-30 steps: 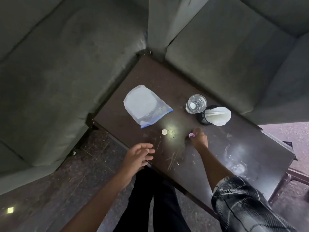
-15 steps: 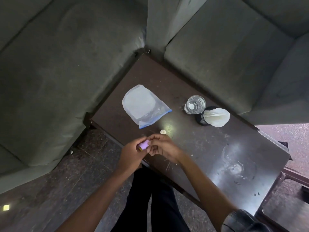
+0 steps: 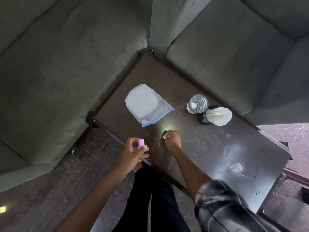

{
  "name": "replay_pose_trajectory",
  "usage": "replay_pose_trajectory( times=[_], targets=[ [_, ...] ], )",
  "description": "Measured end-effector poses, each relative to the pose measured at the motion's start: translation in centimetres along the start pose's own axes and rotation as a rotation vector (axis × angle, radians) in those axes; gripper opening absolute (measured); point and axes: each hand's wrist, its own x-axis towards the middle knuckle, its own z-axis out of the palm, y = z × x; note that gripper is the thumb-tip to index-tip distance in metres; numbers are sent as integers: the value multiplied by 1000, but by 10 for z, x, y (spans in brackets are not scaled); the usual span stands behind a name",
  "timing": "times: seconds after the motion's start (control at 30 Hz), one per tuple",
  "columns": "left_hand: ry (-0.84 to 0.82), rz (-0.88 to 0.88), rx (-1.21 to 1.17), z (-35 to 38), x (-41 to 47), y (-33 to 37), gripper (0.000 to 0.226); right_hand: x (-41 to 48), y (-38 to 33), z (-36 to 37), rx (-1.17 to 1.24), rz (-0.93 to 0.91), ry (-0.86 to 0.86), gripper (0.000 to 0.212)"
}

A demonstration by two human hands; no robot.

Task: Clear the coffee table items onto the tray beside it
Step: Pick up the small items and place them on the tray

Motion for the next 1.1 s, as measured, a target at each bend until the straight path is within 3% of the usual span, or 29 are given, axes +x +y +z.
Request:
replay_pose_trajectory(
  times=[0.13, 0.27, 0.4, 0.6, 0.87, 1.1],
  targets=[
    [-24, 27, -35, -4, -19, 14, 20, -46, -18, -30, 716, 87, -75, 25],
    [-102, 81, -60, -8, -42, 34, 16, -118, -36, -81, 1082, -7, -163, 17],
    [-290, 114, -105, 2, -76, 52, 12, -190, -40, -121, 1205, -91, -132, 15],
    [-488, 190, -26, 53, -127, 54, 13, -276, 3, -156, 1333, -197, 74, 17],
    [-674, 215, 153, 167, -189, 5, 24, -354, 129, -181, 1506, -162, 298, 13],
    [-722, 205, 201, 300, -251, -66, 19, -429, 277, -212, 1678, -114, 464, 15]
  ],
)
